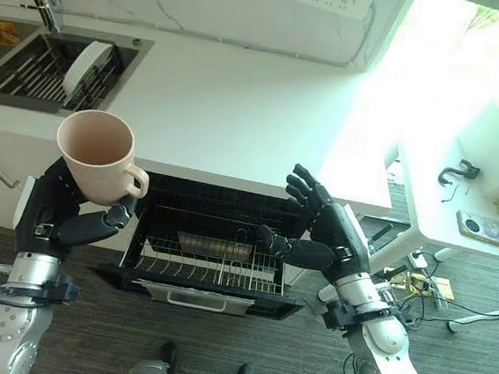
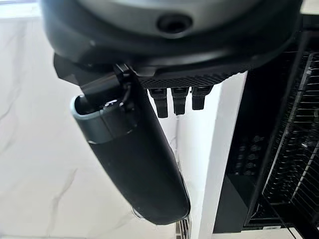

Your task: Place the dishes in the dishwasher.

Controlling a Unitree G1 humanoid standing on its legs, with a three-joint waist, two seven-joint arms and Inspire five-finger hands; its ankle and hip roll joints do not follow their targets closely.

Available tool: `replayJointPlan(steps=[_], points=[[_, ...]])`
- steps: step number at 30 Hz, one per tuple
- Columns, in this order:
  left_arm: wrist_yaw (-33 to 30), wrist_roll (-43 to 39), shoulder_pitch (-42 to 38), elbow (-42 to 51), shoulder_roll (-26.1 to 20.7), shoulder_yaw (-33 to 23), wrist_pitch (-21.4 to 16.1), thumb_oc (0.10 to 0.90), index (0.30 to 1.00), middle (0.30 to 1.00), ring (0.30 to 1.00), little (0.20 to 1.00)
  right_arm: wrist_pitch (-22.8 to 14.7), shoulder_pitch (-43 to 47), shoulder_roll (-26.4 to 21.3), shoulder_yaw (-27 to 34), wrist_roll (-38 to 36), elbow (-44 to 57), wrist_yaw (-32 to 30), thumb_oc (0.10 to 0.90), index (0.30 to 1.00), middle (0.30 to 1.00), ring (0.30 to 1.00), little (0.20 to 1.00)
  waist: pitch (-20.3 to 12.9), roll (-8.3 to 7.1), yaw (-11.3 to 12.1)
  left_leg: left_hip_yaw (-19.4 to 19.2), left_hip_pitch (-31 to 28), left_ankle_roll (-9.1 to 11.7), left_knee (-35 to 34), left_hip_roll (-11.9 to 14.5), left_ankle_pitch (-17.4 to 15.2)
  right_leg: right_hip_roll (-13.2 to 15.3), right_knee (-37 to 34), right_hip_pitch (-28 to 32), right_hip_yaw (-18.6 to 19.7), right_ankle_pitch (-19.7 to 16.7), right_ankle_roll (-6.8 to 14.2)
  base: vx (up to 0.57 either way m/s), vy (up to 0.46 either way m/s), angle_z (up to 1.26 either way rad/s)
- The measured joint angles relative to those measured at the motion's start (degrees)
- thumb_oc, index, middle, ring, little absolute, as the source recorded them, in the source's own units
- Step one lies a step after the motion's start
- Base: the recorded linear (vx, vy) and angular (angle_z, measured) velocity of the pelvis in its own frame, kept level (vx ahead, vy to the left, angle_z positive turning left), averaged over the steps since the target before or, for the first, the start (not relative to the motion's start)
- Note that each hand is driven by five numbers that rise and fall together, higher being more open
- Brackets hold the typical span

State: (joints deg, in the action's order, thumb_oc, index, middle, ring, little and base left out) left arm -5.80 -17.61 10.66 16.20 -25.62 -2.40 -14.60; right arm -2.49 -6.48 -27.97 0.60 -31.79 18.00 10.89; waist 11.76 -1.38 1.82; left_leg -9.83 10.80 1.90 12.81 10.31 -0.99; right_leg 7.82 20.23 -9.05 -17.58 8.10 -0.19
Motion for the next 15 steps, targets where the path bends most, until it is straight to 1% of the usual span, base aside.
replayJointPlan(steps=[1, 2, 3, 4, 7, 8, 10, 15], points=[[-0.08, 0.10, -1.09, -0.84, 0.01, 2.06, -0.46, 0.400, 0.300, 0.300, 0.300, 0.300, 0.04, 0.57, -0.01, -0.90, 0.00, 0.00, 0.06, 0.800, 0.900, 0.900, 0.900, 0.900, 0.00, 0.68, -0.14, -0.05, -0.17, 0.82, 0.18, 0.25, 0.55, 0.00, 0.86, -0.13, -0.06, 0.60, -0.08, -0.04, 0.039, 0.10], [-0.17, 0.58, -2.74, -1.87, 0.00, 4.08, -0.65, 0.400, 0.300, 0.300, 0.300, 0.300, 0.21, 1.47, -0.03, -2.13, 0.00, -0.06, 0.06, 0.800, 0.900, 0.900, 0.900, 0.900, -0.14, 1.02, -0.36, -0.05, -0.28, 1.87, 0.33, 0.23, 1.03, 0.09, 1.65, -0.33, 0.20, 1.13, 0.15, -0.03, 0.054, -0.02], [-0.24, 1.17, -4.60, -2.90, -0.02, 5.69, -0.70, 0.400, 0.300, 0.300, 0.300, 0.300, 0.35, 2.40, -0.01, -3.26, -0.01, -0.06, 0.14, 0.800, 0.900, 0.900, 0.900, 0.900, -0.14, 1.02, -0.65, -0.09, -0.66, 3.03, 0.23, 0.11, 1.35, 0.27, 2.14, -0.34, 0.47, 1.37, 0.37, -0.03, 0.057, -0.08], [-1.57, 2.46, -7.22, -4.53, 0.01, 7.91, -0.76, 0.400, 0.300, 0.300, 0.300, 0.300, 0.53, 4.24, 0.09, -4.82, -0.89, -0.34, 0.13, 0.800, 0.900, 0.900, 0.900, 0.900, -0.16, 0.94, -1.27, -0.33, -1.08, 3.48, 0.28, -0.15, 1.53, 0.49, 2.16, -0.15, 0.83, 1.37, 0.46, -0.02, 0.059, -0.04], [-4.11, 4.58, -13.61, -8.23, 0.29, 12.53, -0.87, 0.400, 0.300, 0.300, 0.300, 0.300, 0.70, 8.80, 1.78, -7.09, -4.56, -0.41, 1.28, 0.800, 0.900, 0.900, 0.900, 0.900, -0.24, 0.85, -1.74, -1.13, -1.87, 2.89, 0.04, -0.78, 1.10, 1.03, 2.02, 0.24, 1.80, 1.05, 1.20, -0.01, 0.066, -0.07], [-4.72, 5.05, -15.56, -9.30, 0.36, 14.49, -0.93, 0.400, 0.300, 0.300, 0.300, 0.300, 0.63, 9.41, 3.06, -7.22, -6.21, -0.39, 1.70, 0.800, 0.900, 0.900, 0.900, 0.900, -0.84, 0.50, -2.01, -1.06, -2.06, 2.50, 0.04, -1.25, 0.83, 1.35, 2.03, 0.54, 2.05, 1.09, 1.55, -0.02, 0.087, -0.05], [-5.25, 6.39, -15.58, -9.44, 0.55, 15.31, -0.97, 0.400, 0.300, 0.300, 0.300, 0.300, 0.63, 9.30, 3.08, -7.59, -6.81, -0.39, 1.68, 0.800, 0.900, 0.900, 0.900, 0.900, -1.75, 0.33, -2.05, -1.16, -2.07, 2.34, 0.00, -1.54, 0.72, 1.62, 2.01, 0.53, 2.20, 1.09, 1.81, -0.01, 0.075, 0.02], [-5.14, 7.36, -15.63, -11.20, 0.90, 17.27, -0.97, 0.400, 0.300, 0.300, 0.300, 0.300, 0.65, 9.24, 4.09, -10.06, -7.77, -0.40, 1.69, 0.800, 0.900, 0.900, 0.900, 0.900, -2.15, 0.34, -2.22, -1.34, -3.04, 2.03, 0.51, -1.72, 0.34, 1.79, 1.64, 1.66, 2.30, 0.92, 2.07, 0.00, 0.029, 0.00]])
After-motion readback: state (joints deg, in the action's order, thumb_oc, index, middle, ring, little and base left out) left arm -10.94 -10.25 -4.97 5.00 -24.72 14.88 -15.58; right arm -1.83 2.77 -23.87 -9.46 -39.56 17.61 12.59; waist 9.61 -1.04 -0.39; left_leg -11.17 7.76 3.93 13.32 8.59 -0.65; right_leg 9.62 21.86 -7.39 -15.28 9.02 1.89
